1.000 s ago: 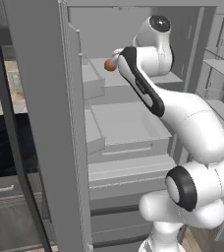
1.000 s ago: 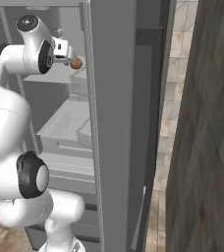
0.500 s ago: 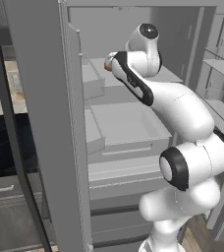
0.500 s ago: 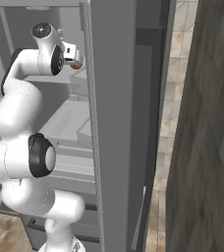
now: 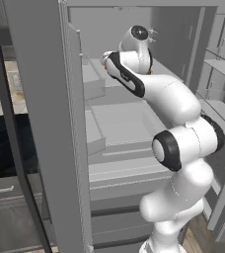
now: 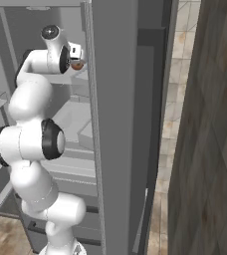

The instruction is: Pick onion from the fridge and place it on the plate on the counter.

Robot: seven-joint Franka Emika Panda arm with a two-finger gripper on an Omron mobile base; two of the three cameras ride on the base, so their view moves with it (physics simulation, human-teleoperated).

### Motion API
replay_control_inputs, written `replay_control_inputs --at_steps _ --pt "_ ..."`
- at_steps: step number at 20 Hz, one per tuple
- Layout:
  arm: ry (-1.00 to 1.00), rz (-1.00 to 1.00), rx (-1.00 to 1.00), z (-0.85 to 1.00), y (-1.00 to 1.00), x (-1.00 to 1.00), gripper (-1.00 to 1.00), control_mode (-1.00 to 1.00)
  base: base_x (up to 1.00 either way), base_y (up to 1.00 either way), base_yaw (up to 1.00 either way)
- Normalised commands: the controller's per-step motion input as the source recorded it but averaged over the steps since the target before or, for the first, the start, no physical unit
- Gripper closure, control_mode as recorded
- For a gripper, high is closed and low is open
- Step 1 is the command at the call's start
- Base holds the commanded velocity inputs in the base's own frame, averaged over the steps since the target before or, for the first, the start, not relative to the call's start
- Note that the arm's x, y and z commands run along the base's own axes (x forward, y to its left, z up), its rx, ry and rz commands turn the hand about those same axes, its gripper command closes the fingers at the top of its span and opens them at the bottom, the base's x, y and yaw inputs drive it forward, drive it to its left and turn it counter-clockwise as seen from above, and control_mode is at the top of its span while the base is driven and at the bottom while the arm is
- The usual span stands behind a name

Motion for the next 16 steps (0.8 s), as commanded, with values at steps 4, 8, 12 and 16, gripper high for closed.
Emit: replay_control_inputs --at_steps 4,8,12,16 --pt "0.0 0.0 0.0 -0.03 0.0 0.39 -1.0 -1.0 0.0 0.0 0.0" --pt "0.0 0.0 0.0 -0.1 0.01 0.38 -1.0 -1.0 0.0 0.0 0.0" --pt "0.0 0.0 0.0 -0.09 0.02 0.35 -1.0 -1.0 0.0 0.0 0.0" --pt "0.0 0.0 0.0 -0.07 0.01 0.35 -1.0 -1.0 0.0 0.0 0.0"
